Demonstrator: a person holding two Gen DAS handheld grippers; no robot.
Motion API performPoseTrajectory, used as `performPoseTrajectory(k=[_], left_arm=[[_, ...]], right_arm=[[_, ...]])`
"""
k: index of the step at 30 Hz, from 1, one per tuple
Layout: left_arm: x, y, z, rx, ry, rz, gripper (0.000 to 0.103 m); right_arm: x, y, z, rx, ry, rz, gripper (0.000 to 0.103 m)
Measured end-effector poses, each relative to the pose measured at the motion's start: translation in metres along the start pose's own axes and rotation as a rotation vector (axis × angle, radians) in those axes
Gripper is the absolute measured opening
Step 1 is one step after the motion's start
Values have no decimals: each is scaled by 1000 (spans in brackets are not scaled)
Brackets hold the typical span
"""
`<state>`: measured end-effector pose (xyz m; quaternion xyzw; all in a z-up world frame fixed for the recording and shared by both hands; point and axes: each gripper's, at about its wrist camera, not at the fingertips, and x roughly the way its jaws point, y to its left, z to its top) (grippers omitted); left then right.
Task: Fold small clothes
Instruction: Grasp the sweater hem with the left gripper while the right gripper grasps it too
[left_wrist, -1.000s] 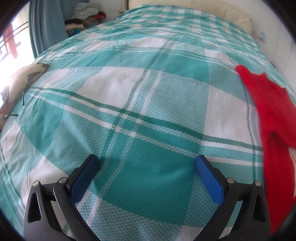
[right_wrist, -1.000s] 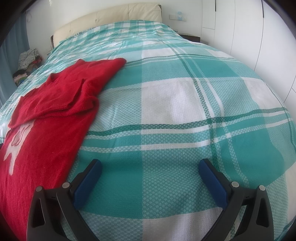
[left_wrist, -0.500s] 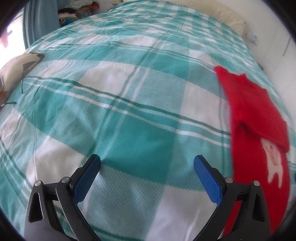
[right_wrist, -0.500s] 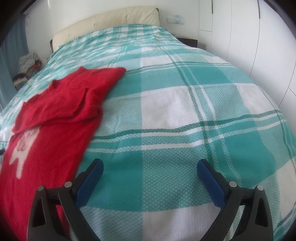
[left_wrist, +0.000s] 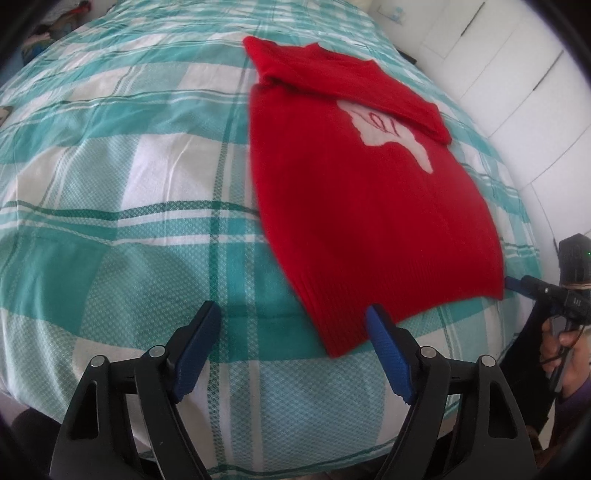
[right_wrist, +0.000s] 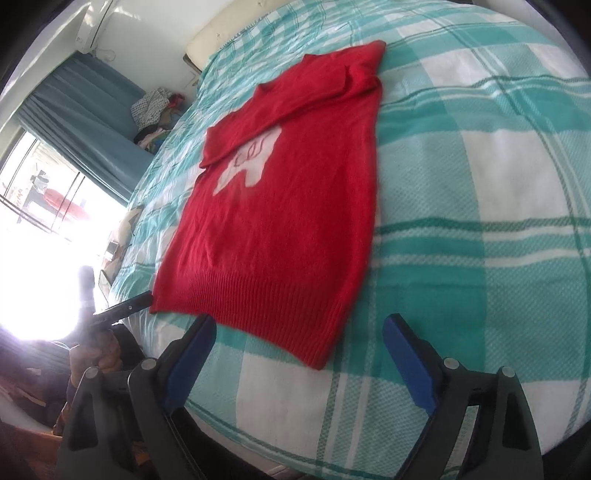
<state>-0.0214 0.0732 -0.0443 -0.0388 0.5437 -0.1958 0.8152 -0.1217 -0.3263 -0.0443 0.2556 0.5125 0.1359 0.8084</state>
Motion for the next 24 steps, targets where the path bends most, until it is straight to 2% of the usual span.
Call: performPoseTrajectory(k=[2,5,6,8,9,10,12,16,21,24], left_arm=[[0,0,-3,-17,6,-17,68],[5,-6,-5,-23,1,-25,46],[7,-10,-5,-18,2,-31,32],[13,-17,-4,-4,-2,-15,19],[14,-16,-3,-11,-2,-16,4],[14,-13,-1,-40,4,-43,3],[7,-4,3,-95,-9,-94,3],[-19,-1,32,-116,-89,-155,3],[-24,-3,124,-117,-199,-177,3],[-2,0,192,-148,-232,-157,3]], right_arm=[[5,-4,-5,27,13,13,81],[12,-4,-6,28,23,39,74],[16,-3,-6,22,28,37,68],[22,-3,-6,18,33,28,53],[26,-4,-5,14,37,12,33],[27,-6,-3,18,44,-8,3],[21,-10,-1,46,36,11,4],[-7,-2,19,14,-44,13,4],[-16,6,98,-1,-161,30,4],[-7,4,161,31,-216,55,4]])
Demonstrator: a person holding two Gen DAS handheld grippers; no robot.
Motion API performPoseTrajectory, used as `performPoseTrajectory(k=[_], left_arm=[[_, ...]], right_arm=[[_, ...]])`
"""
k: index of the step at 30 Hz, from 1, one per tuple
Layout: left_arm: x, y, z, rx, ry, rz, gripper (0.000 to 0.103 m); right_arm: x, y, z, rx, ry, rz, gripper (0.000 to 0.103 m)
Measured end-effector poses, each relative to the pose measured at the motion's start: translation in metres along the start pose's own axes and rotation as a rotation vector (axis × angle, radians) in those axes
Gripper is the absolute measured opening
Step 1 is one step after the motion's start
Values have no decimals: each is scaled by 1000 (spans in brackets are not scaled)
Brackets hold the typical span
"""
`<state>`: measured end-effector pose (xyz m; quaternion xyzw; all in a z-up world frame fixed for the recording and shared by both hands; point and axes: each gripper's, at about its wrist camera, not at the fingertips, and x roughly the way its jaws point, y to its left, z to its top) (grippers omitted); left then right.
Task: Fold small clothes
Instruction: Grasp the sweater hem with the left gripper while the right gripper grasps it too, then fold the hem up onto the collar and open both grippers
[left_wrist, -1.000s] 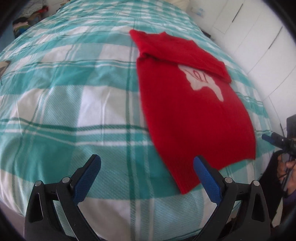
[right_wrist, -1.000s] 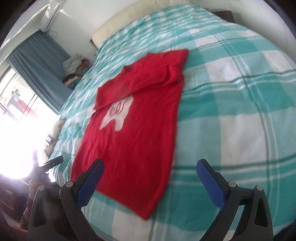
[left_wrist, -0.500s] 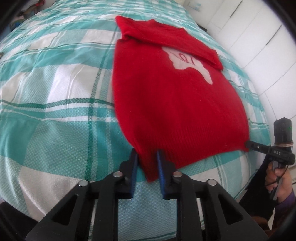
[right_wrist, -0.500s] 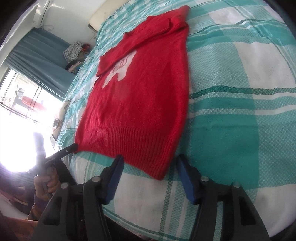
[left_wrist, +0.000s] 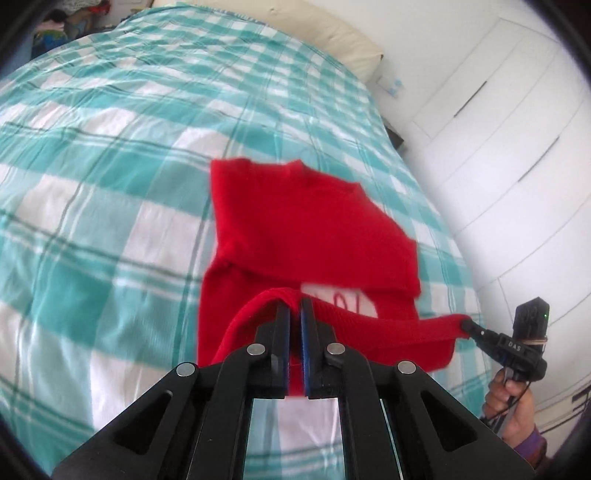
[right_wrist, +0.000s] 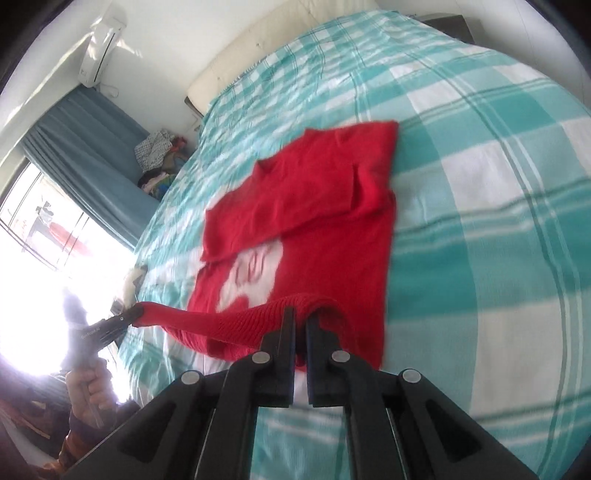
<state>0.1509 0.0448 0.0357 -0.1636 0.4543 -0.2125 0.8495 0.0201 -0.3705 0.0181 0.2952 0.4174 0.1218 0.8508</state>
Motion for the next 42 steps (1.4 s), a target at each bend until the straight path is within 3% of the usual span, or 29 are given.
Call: performPoseTrajectory(k=[6,11,14,16,18,22,26,31,37,40,42], left_arm=[[89,12,88,-59,4,84,3],[142,26,116,-109,23,136,4],[154,35,126,-160,12,161,22],[152,45,130,-207,-26,172,60],[146,51,134,-234,-68,175,65],[124,51,130,-189,-105,208,72],[99,30,99,-32,-97,258,80],[64,-5,26,132,-38,294,84],[19,-41,-50,207,-78,340,96],[12,-50,-69,234,-117,379,97],[14,-50,-75,232,-133,389,97]], right_arm=[[70,-19,110,78,-66,-7,4],[125,-54,158,174,-61,-18,4],[141,-68,166,218,-87,45,6],[145,-75,171,249,-108,57,15],[140,-79,174,266,-149,52,34],[115,-73,177,213,-190,19,37],[85,-51,163,60,-174,-46,37],[71,-15,104,-146,-42,-55,37],[55,5,12,-274,45,-154,41],[43,11,-22,-325,13,-200,55],[38,13,-35,-344,-6,-229,57]])
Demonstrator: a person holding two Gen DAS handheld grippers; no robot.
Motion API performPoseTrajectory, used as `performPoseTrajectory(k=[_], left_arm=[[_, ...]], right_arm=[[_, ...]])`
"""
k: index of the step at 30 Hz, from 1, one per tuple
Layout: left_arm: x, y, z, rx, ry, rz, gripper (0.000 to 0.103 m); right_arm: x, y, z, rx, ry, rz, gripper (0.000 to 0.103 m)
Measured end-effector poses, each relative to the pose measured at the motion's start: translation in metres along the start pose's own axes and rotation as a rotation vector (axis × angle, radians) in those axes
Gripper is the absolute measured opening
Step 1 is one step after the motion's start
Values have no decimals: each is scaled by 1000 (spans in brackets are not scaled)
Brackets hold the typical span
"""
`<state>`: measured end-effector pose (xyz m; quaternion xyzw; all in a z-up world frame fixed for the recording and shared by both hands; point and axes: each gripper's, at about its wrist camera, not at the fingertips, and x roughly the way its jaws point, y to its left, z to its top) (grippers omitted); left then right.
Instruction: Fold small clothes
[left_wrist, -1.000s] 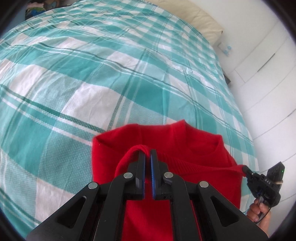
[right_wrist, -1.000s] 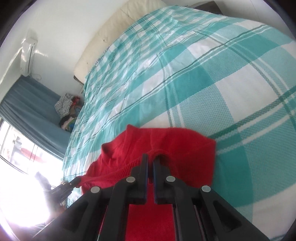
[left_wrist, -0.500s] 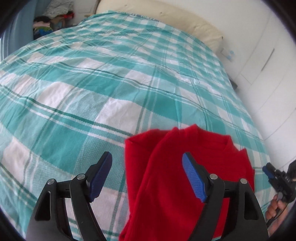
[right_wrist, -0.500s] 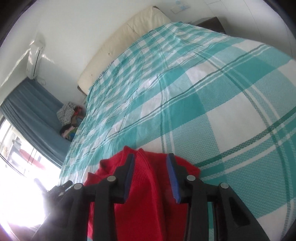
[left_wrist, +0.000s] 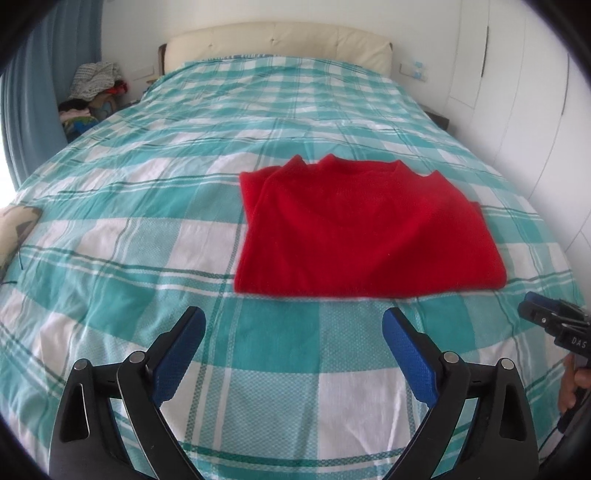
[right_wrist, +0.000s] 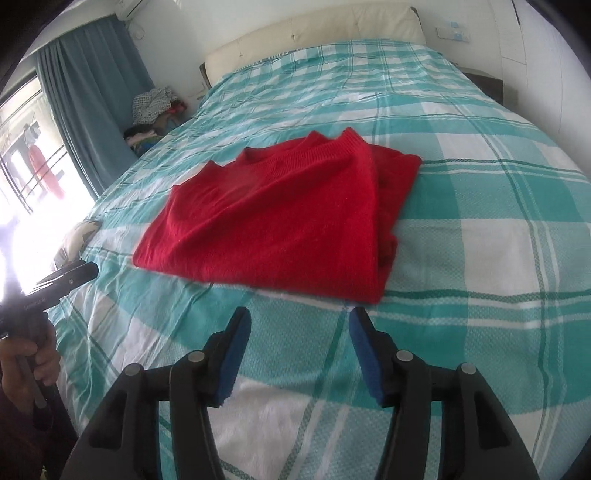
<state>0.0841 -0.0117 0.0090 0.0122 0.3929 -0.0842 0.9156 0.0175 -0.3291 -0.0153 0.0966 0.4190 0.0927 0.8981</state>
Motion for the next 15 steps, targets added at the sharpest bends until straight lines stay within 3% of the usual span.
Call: performPoseTrajectory(k=[7,15], left_arm=[[24,3,-17,-31,8,34,97],[31,1,-22,-1,4,101,97]], right_arm=[[2,10,0,-76,-31,-80,57],[15,15,1,-97,-16,-85,57]])
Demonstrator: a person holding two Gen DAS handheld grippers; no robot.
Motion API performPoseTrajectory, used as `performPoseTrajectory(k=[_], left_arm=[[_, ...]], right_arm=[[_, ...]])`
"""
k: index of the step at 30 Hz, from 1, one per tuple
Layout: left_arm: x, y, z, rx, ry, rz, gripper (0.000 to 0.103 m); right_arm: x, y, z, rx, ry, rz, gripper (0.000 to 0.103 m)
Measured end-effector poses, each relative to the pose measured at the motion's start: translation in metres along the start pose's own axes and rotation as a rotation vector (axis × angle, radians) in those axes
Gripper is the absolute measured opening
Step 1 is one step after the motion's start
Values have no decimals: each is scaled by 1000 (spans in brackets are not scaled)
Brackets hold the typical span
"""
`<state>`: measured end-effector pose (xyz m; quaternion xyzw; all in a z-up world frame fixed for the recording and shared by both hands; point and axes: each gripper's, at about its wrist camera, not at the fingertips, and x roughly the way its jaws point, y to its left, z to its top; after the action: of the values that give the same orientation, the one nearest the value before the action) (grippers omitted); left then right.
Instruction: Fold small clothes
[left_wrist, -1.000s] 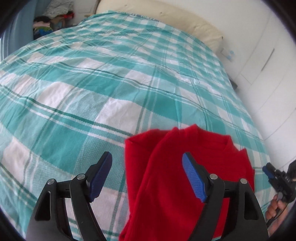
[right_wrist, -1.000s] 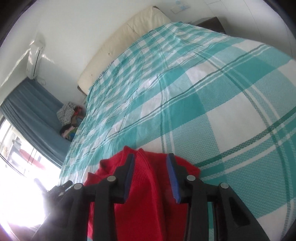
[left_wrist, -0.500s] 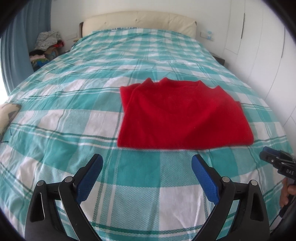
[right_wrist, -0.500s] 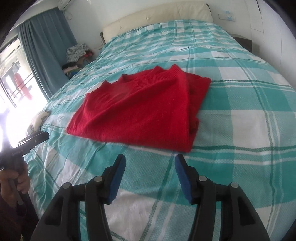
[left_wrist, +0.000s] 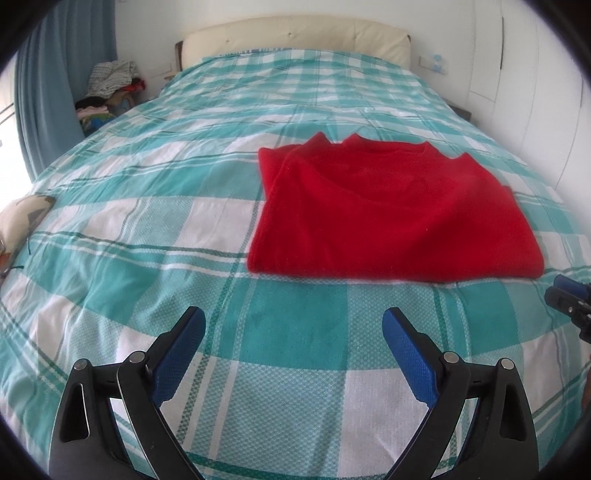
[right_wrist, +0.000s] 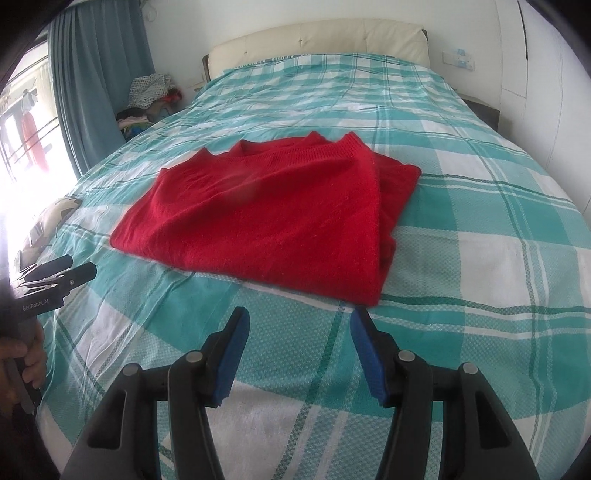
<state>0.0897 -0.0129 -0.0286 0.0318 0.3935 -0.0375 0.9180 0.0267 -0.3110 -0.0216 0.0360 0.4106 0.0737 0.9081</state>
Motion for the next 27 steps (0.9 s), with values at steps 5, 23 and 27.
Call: performPoseTrajectory(k=[5,23,27], left_arm=[[1,-3,-2,16,1,19,97],[7,-1,-4,7,32,32,97],[5,3,-2,-18,29,17,97]], right_arm=[[-3,1,0,6,-12,15,57],[-2,-6,2,70,-13,56,57],[-1,-24,13,133,-18,105,57]])
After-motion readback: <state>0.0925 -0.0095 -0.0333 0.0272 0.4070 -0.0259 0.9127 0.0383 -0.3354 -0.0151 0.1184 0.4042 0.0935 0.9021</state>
